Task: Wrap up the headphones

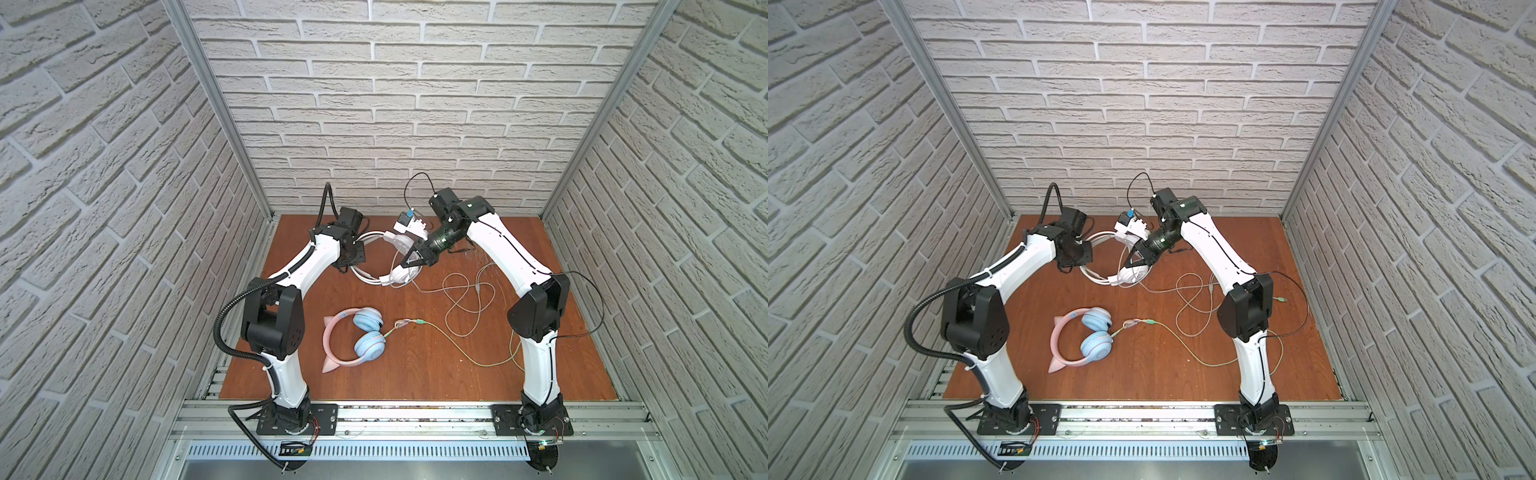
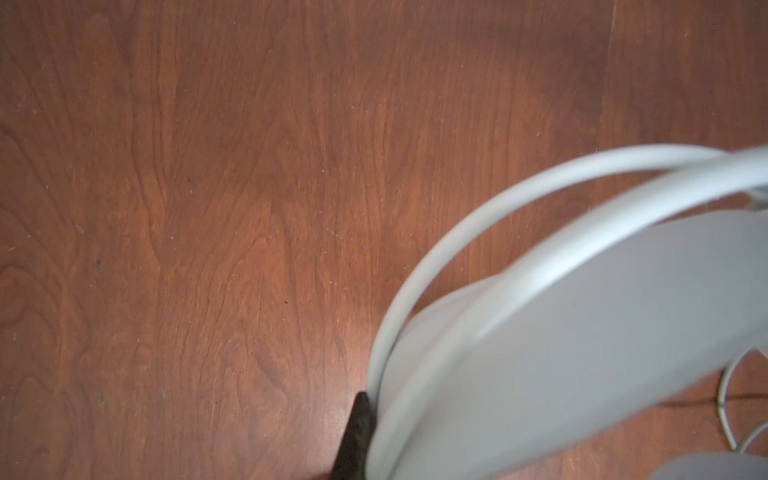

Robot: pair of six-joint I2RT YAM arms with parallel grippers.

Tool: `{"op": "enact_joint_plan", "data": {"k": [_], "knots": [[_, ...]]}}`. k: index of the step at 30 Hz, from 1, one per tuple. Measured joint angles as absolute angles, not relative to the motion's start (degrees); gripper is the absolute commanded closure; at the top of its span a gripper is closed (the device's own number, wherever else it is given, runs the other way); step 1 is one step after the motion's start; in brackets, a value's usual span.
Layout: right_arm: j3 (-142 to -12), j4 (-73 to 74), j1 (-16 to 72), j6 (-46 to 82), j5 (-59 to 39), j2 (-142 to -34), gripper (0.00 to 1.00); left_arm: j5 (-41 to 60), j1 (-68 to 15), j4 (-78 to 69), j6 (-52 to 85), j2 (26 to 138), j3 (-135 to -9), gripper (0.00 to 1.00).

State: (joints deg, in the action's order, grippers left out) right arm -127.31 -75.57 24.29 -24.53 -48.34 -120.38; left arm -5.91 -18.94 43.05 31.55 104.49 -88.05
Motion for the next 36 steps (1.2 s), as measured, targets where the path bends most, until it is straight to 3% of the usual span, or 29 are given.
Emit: {"op": "enact_joint_plan", "data": {"k": [10,36], "knots": [[-127.3,-75.8,19.9,-24.4,-47.2,-120.4,0.95,-5.8,-18.9,44.7,27.6,105.4,-88.3,1.0],[-129.4,-64.5,16.8,-17.4,-27.3,-124.7,0.95,4.4,-23.2,46.9,13.8,105.9,-90.2,1.0]]}}
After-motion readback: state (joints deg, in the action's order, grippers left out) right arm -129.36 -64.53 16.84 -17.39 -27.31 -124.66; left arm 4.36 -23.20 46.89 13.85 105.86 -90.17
